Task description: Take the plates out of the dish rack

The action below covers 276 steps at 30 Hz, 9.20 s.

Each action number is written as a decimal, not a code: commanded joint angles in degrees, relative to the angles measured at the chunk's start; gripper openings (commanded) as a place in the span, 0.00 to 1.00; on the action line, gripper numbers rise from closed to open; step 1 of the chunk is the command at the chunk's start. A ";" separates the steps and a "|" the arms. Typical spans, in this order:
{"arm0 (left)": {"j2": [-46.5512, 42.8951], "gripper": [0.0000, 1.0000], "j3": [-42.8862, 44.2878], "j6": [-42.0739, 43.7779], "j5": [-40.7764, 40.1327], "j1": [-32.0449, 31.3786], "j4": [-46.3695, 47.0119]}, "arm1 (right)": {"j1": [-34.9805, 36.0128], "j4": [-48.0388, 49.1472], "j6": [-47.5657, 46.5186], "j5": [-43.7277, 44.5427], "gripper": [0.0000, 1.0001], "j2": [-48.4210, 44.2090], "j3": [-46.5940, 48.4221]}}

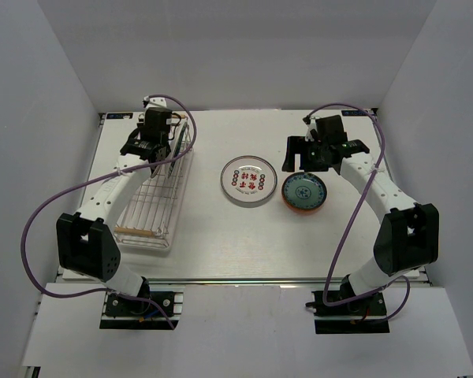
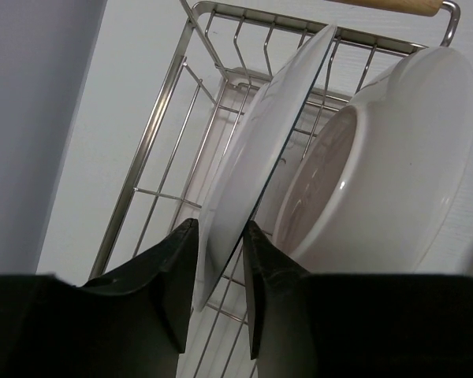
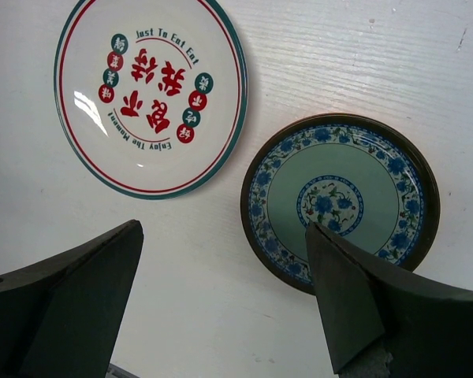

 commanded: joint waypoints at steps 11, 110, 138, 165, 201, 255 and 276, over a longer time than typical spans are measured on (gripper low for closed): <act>-1.81 0.17 0.62 4.54 1.80 -0.54 -0.65 | -0.27 -0.94 -1.62 -0.78 0.89 -2.55 1.02; -13.50 0.54 -0.61 -16.03 50.78 -1.59 13.60 | -0.27 39.77 26.60 -37.18 0.00 -4.48 -9.36; -19.48 0.98 -3.77 -16.29 7.77 -0.27 -5.14 | -0.10 18.48 19.21 -12.91 0.00 15.37 -4.79; -10.86 0.98 1.41 -11.72 3.64 -0.27 -8.83 | 3.95 7.15 7.69 -8.35 0.89 13.63 3.04; 1.08 0.97 7.29 -2.23 12.34 -1.33 -4.95 | 2.28 7.32 5.76 -0.43 0.89 -1.58 -4.96; -14.63 0.00 18.47 -1.96 11.08 -1.85 -7.25 | 0.96 12.93 4.09 -5.35 0.89 -10.54 -9.78; -17.10 0.00 -4.90 -12.51 73.77 -2.90 15.43 | 1.31 45.89 9.80 -30.30 0.89 -25.58 -25.25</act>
